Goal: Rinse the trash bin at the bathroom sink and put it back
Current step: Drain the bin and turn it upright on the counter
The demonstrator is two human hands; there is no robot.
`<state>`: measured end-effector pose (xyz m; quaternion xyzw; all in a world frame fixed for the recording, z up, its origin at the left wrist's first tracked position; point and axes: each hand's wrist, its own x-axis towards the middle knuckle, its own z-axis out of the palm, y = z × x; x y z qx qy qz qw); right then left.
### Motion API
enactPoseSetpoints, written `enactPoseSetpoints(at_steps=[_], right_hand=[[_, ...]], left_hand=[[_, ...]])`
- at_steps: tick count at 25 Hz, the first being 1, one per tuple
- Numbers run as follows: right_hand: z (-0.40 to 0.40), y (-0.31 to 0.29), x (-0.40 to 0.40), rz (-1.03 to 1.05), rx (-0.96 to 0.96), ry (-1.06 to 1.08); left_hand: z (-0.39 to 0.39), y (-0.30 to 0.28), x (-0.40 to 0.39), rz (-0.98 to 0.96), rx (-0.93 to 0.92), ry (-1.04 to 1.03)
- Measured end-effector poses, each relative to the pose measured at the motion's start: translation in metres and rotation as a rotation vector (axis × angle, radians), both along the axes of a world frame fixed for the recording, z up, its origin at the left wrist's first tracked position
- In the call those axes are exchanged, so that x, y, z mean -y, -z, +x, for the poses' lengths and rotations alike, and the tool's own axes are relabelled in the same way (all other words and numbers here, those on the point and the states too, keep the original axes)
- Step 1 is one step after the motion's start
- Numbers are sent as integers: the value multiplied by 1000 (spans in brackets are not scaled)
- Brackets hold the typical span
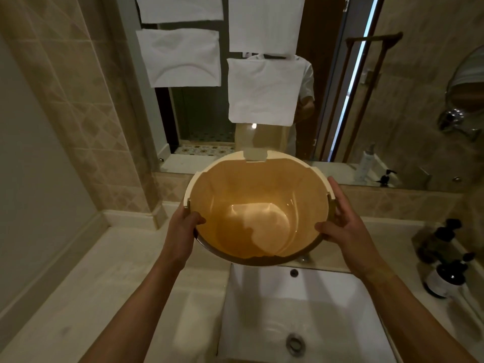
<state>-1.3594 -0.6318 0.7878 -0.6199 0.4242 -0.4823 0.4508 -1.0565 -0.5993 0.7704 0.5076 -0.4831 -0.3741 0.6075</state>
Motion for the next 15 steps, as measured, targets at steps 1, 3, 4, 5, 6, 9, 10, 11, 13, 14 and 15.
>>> enactPoseSetpoints(at_steps=[1, 3, 4, 5, 6, 9, 10, 11, 13, 14, 15], right_hand=[[3, 1, -4, 7, -4, 12], [7, 3, -14, -3, -13, 23], [9, 6, -20, -9, -12, 23], [10, 11, -27, -12, -12, 21], [10, 15, -33, -15, -11, 20], [11, 20, -48, -16, 8, 49], [11, 19, -53, -16, 10, 62], [10, 16, -58, -21, 8, 74], [8, 7, -66, -47, -16, 94], [7, 1, -71, -74, -37, 97], [5, -6, -77, -111, -65, 95]], left_hand=[[3, 3, -3, 6, -14, 7], [10, 11, -8, 9, -12, 14], [14, 16, -12, 16, 1, 21], [17, 21, -18, 20, 11, 32], [18, 24, -23, 10, 18, 41], [18, 27, -39, -53, 41, 62], [17, 25, -45, -69, 44, 61], [16, 23, -49, -88, 39, 66], [10, 21, -58, -105, 2, 63], [6, 22, -63, -91, -40, 52], [2, 24, -67, -67, -102, 39]])
